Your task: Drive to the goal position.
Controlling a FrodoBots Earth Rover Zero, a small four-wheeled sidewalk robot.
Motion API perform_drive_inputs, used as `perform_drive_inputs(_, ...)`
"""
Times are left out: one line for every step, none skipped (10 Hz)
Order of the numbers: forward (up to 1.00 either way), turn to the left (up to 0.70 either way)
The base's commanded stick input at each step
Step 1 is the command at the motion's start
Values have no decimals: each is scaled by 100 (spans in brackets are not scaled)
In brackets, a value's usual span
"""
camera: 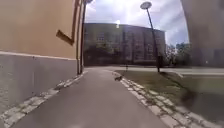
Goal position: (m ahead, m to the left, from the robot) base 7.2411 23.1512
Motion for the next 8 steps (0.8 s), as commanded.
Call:
perform_drive_inputs(70, 4)
perform_drive_inputs(70, 4)
perform_drive_inputs(70, 4)
perform_drive_inputs(70, 10)
perform_drive_inputs(70, 39)
perform_drive_inputs(70, 29)
perform_drive_inputs(70, 4)
perform_drive_inputs(70, 4)
